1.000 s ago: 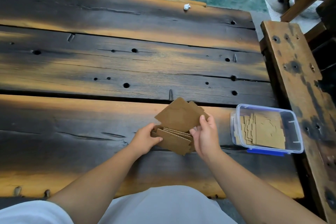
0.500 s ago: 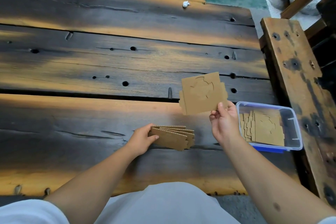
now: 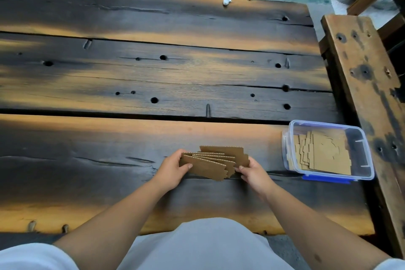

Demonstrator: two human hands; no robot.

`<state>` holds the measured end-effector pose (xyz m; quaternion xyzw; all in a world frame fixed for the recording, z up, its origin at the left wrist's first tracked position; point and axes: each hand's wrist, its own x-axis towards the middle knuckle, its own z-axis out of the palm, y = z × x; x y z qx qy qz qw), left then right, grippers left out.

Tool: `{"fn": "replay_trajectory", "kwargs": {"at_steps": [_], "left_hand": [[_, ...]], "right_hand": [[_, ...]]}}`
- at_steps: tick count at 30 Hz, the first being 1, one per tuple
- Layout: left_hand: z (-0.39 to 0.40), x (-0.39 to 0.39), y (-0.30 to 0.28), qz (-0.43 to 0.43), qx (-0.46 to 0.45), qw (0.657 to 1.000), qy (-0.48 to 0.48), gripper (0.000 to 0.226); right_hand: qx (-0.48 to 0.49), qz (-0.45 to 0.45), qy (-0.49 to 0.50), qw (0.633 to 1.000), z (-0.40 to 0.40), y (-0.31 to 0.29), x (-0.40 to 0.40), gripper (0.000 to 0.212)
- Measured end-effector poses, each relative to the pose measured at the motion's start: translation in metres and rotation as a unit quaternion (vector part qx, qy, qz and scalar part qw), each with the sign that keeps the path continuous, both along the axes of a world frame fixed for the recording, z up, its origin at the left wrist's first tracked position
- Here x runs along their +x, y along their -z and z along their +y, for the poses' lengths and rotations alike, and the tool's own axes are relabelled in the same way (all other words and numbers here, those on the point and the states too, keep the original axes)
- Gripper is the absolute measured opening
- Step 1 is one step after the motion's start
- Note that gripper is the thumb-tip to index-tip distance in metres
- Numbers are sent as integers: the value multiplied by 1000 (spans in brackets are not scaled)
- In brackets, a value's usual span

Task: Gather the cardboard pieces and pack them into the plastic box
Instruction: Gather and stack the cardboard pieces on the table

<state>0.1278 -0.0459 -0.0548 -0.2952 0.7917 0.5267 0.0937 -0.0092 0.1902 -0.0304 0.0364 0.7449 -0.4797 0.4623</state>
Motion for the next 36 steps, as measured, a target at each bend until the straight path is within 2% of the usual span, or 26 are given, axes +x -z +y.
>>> {"fn": "replay_trajectory", "kwargs": {"at_steps": [5,12,18,22,24,26,29,32,36], "left_hand": [[-1,-4,2,-14,-2,999,-30,25],[-6,-1,5,-7,17,1000,-25,30],[-2,-2,5,1,45,997,-56,34],[-4,-3,1,-2,47,998,-47,56],[-4,-4,1,-1,41,999,-30,46],[-2,-4,2,-6,38,999,-31,26],[-2,-1,2,-8,37,999,-38,25],[0,0,-1,-2,34,999,-37,30],[1,1,-6,-5,19,1000,-20,29]], "right_hand": [[16,59,-106,992,-4,3,1,37],[12,78,-131,988,-14,0,-2,29],[1,91,-156,984,-18,0,0,39],[47,122,-224,966,-26,3,5,43],[68,138,-244,957,-27,1,9,58],[65,137,-225,962,-27,-5,14,85],[39,180,-231,955,-23,-13,19,99],[70,251,-276,925,-19,-15,23,94],[122,312,-260,906,-23,-9,31,71]]}}
